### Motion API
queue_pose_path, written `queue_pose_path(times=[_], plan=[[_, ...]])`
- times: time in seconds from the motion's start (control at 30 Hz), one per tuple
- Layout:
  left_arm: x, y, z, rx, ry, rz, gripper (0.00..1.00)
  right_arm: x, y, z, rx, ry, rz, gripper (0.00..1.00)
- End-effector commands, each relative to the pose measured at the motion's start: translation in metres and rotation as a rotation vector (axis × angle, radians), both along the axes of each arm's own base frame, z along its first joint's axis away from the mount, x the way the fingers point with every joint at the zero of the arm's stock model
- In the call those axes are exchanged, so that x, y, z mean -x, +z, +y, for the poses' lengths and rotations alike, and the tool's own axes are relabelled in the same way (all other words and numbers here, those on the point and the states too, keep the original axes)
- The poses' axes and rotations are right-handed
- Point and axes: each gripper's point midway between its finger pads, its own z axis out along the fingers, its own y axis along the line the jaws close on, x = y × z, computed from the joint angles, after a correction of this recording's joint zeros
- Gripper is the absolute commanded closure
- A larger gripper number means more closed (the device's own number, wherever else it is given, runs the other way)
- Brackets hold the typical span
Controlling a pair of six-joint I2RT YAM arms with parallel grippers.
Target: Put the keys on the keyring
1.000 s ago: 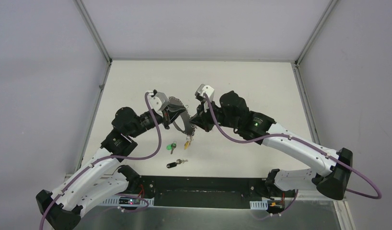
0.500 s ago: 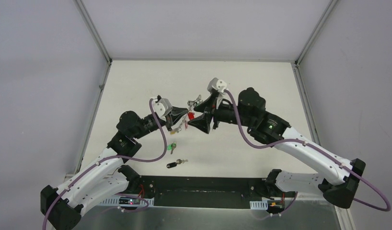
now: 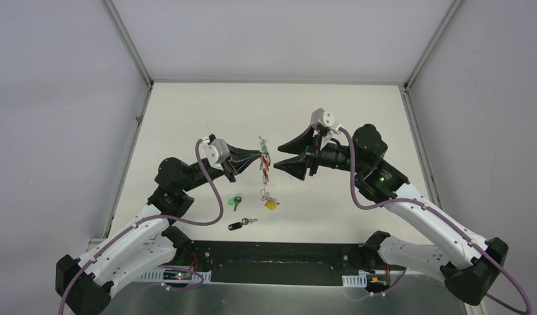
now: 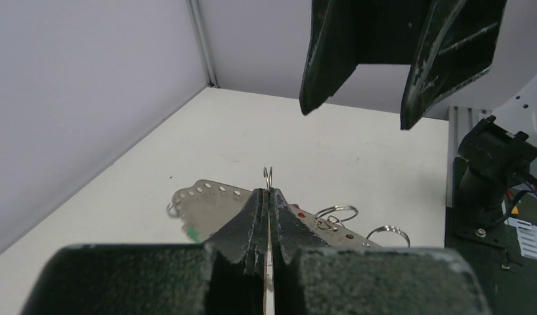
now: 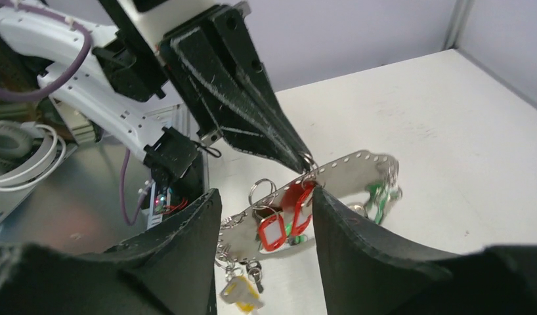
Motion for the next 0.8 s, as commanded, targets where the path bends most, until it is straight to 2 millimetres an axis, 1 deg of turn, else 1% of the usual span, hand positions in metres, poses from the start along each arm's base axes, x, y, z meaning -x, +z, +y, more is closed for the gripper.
queue_pose_path(times=[0.0,0.07,0.17,0.33,0.5,0.7,0.77], plan=[[0.026,0.037,0.001,0.108,-0.088,-0.102,1.0,0.024,0.013,0.0,-0.06,0.14,-0.139,0.47],[0.029,0.036,0.001,0.103,-0.103,-0.109,1.0,0.029,0.008,0.0,-0.053,0.179,-0.172,0.51],[0.034,0.035,-0.002,0.095,-0.135,-0.12,1.0,0.033,0.004,-0.001,-0.066,0.196,-0.211,0.53],[0.039,0.034,-0.005,0.091,-0.175,-0.129,1.0,0.031,0.003,-0.002,-0.094,0.176,-0.243,0.55],[0.042,0.034,-0.009,0.086,-0.204,-0.127,1.0,0.023,0.003,0.002,-0.095,0.151,-0.227,0.61],[0.043,0.034,-0.011,0.091,-0.228,-0.116,1.0,0.009,0.007,0.005,-0.114,0.086,-0.192,0.6],[0.044,0.033,-0.012,0.092,-0.232,-0.111,1.0,0.01,0.004,0.007,-0.109,0.102,-0.184,0.59]])
